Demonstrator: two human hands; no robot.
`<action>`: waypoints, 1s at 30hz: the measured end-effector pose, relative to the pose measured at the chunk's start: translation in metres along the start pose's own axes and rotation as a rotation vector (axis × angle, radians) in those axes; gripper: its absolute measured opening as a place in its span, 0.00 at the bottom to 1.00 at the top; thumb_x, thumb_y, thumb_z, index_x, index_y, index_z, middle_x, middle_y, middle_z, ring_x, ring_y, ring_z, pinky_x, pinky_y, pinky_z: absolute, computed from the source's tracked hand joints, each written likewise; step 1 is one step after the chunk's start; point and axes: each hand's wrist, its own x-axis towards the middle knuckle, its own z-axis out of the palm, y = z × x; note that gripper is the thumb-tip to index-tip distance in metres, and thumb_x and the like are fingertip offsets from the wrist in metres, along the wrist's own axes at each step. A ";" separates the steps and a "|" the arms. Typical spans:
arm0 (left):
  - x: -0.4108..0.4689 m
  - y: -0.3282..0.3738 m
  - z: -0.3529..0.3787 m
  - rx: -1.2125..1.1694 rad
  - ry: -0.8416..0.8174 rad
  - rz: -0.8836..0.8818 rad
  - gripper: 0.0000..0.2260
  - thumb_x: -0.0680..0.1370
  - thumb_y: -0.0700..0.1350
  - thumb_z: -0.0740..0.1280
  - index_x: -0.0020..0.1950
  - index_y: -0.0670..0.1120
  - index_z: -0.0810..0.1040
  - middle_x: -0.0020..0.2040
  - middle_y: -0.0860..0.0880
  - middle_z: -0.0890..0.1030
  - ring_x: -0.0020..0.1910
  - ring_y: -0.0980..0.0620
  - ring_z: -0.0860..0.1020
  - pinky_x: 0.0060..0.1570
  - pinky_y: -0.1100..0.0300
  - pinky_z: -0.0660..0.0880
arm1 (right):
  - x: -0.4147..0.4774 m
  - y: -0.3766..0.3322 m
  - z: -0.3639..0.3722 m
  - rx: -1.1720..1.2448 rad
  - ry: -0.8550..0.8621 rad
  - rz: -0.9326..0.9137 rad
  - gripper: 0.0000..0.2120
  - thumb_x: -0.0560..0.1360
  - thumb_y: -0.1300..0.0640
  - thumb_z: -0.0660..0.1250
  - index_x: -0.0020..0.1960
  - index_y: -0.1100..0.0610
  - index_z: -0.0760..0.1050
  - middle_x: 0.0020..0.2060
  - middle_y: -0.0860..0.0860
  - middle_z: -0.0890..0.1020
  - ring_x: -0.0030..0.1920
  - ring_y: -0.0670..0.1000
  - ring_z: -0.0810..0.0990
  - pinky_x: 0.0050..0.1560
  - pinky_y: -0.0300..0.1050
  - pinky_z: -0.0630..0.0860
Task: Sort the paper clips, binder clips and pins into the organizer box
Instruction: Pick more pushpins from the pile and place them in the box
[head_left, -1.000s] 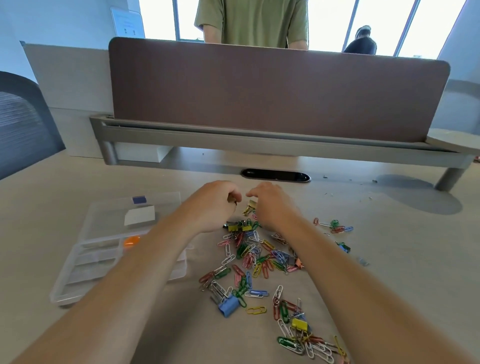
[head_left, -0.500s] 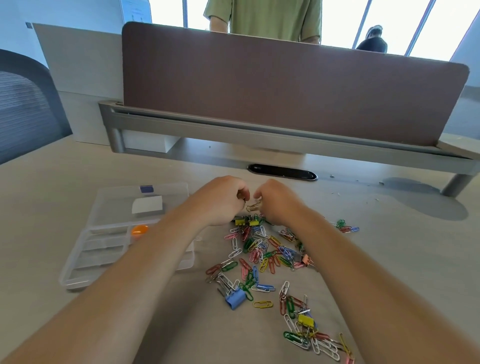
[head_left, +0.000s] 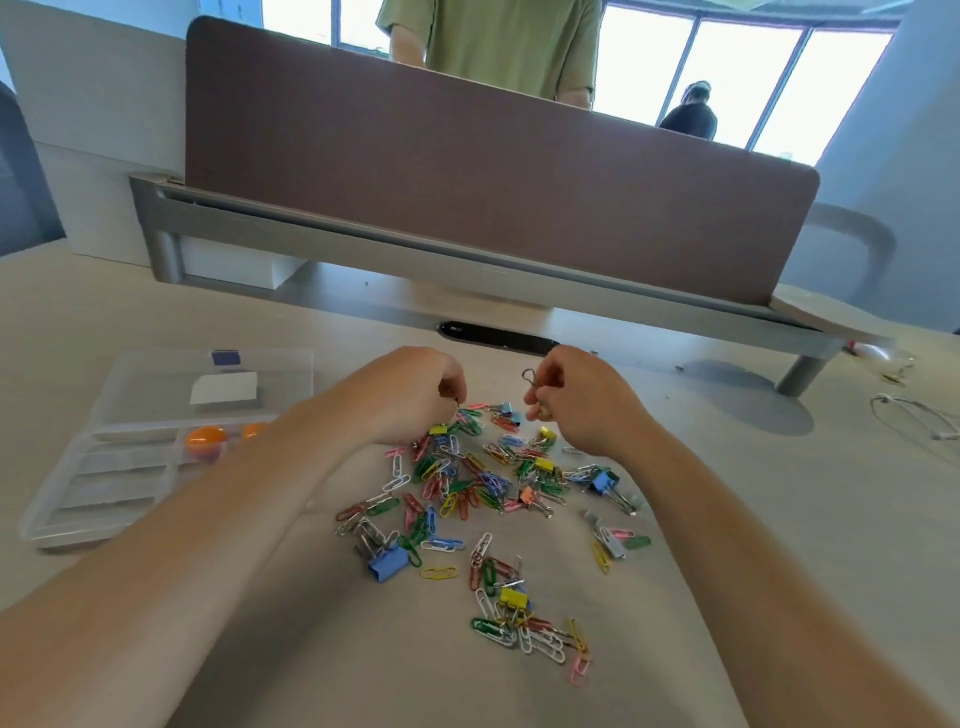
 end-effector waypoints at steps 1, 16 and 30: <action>-0.001 0.006 0.002 0.001 -0.015 0.007 0.08 0.78 0.43 0.64 0.54 0.50 0.80 0.52 0.52 0.80 0.47 0.54 0.77 0.41 0.61 0.70 | -0.007 0.003 -0.006 0.038 -0.015 0.007 0.06 0.80 0.66 0.60 0.48 0.56 0.71 0.43 0.52 0.83 0.42 0.50 0.84 0.48 0.47 0.82; -0.015 0.071 0.030 -0.029 -0.067 0.120 0.07 0.79 0.45 0.66 0.54 0.51 0.80 0.51 0.54 0.80 0.45 0.58 0.78 0.40 0.64 0.71 | -0.052 0.065 -0.037 -0.296 -0.063 0.179 0.02 0.77 0.60 0.64 0.45 0.57 0.73 0.44 0.53 0.78 0.40 0.50 0.74 0.34 0.40 0.68; -0.022 0.078 0.040 -0.058 -0.075 0.072 0.08 0.80 0.43 0.64 0.56 0.52 0.79 0.48 0.53 0.80 0.43 0.54 0.80 0.43 0.59 0.77 | -0.060 0.062 -0.018 -0.323 -0.123 0.176 0.08 0.70 0.55 0.70 0.41 0.59 0.75 0.35 0.53 0.77 0.34 0.52 0.72 0.31 0.42 0.68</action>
